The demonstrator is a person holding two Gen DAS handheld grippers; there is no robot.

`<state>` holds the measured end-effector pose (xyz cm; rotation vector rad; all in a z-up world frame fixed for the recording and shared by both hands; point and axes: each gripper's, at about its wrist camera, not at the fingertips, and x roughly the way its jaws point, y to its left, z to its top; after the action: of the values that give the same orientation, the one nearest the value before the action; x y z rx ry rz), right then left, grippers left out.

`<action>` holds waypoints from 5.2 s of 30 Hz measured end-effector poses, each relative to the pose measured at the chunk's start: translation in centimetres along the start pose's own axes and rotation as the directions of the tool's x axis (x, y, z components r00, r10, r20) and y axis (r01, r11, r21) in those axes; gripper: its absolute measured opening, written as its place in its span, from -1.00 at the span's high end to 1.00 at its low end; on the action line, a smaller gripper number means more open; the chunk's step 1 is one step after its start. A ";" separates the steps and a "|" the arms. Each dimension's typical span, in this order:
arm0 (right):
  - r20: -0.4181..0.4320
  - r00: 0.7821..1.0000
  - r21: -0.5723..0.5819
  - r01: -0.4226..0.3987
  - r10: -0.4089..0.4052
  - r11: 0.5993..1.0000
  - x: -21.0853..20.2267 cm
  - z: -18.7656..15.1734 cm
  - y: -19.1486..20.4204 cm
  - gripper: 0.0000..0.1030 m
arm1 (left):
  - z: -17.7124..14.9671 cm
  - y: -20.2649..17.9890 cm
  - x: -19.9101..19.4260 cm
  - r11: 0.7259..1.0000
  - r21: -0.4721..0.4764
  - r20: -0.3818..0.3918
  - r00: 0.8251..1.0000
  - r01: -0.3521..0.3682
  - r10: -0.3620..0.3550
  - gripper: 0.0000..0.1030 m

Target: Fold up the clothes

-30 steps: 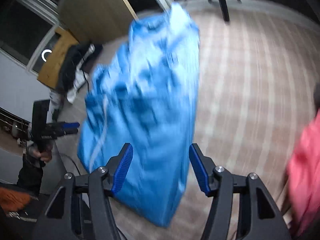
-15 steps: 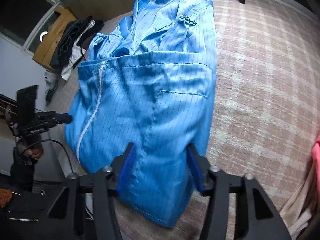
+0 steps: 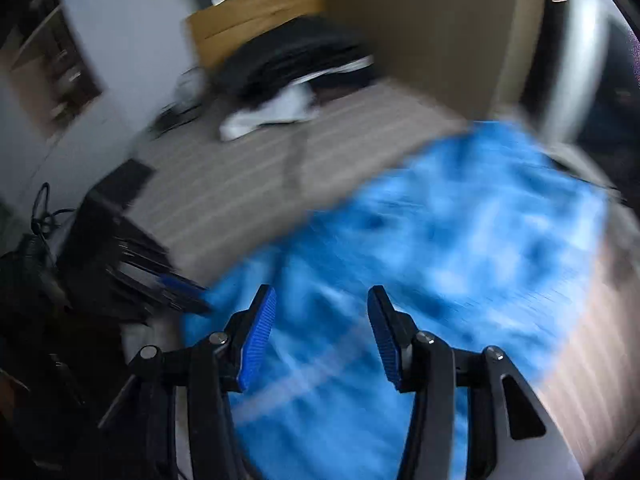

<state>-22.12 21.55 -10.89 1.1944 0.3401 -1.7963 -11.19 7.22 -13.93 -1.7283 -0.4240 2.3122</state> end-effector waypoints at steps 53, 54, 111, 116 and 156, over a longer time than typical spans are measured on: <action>0.027 0.833 0.385 0.501 -0.553 0.775 -16.2 -3.0 -18.6 0.22 | 29.1 2.8 -5.2 0.947 0.283 0.160 0.981 -0.150 0.107 0.08; 0.017 0.840 0.384 0.496 -0.542 0.779 -15.1 -2.5 -19.9 0.22 | 29.9 2.7 -3.7 0.944 0.291 0.147 0.983 -0.153 0.114 0.00; 0.353 0.780 0.183 0.484 -0.516 0.856 -19.1 -9.0 -2.1 0.88 | 7.3 -7.2 -10.8 0.837 0.545 0.197 0.977 -0.037 -0.085 0.91; 0.319 0.811 0.261 0.422 -0.490 0.868 -17.1 -15.7 1.2 0.90 | 1.0 -8.4 -8.0 0.847 0.526 0.069 0.990 0.071 -0.126 0.92; 0.288 0.957 0.656 -0.231 0.045 0.718 -11.5 -19.3 -9.9 0.93 | -0.9 -9.6 -5.3 0.838 0.543 0.027 0.998 -0.061 0.055 0.97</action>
<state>-17.64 45.56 -13.21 1.4034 -0.6222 -1.9687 -8.77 14.47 -6.00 -1.4513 0.2777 2.1854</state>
